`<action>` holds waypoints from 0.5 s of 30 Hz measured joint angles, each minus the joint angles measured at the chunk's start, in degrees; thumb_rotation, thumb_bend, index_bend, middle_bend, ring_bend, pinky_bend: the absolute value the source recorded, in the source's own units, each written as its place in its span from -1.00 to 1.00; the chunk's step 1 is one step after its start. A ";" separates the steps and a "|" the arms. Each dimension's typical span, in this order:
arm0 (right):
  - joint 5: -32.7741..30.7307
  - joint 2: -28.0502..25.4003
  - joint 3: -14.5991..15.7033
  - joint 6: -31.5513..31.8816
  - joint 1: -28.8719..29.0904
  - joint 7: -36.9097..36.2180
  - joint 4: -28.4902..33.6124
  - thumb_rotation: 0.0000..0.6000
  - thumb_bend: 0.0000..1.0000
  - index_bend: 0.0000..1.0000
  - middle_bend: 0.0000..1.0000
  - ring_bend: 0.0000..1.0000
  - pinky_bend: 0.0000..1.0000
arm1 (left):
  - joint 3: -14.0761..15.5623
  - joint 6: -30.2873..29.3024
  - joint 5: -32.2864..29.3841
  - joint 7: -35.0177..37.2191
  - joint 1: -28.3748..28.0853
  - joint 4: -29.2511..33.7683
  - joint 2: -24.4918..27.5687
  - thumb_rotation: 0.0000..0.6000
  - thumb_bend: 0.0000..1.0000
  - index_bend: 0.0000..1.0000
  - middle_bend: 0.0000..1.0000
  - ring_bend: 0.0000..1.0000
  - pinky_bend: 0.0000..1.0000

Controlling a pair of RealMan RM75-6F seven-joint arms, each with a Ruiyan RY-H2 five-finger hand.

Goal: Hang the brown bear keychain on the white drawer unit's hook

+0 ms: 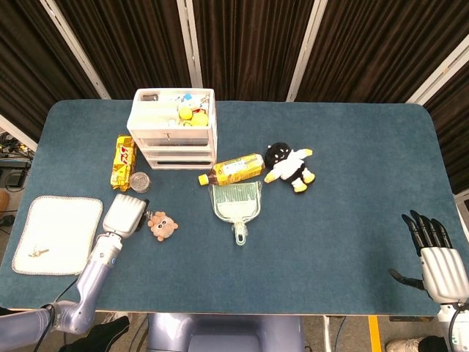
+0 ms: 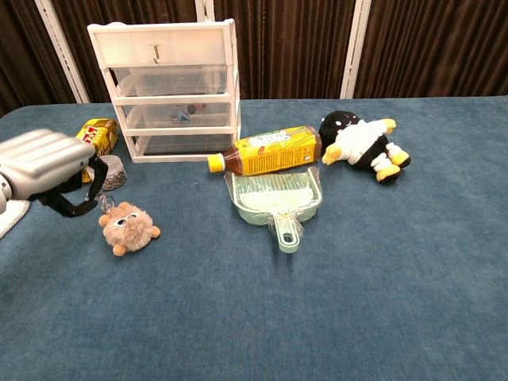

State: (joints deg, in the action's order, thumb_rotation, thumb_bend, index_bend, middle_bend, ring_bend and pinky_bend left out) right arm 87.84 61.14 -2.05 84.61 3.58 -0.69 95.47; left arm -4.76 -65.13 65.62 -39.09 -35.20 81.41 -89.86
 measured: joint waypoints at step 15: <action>-0.22 0.03 -0.08 -0.34 0.13 -0.46 -0.05 1.00 -1.00 -1.00 -1.00 -1.00 -1.00 | -3.56 -0.78 12.96 3.28 -7.36 -5.89 2.95 1.00 0.04 0.38 1.00 0.74 0.45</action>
State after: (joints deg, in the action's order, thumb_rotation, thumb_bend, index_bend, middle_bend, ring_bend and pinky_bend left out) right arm 87.62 61.17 -2.13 84.27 3.70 -1.15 95.42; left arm -8.32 -65.92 78.58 -35.82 -42.56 75.53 -86.91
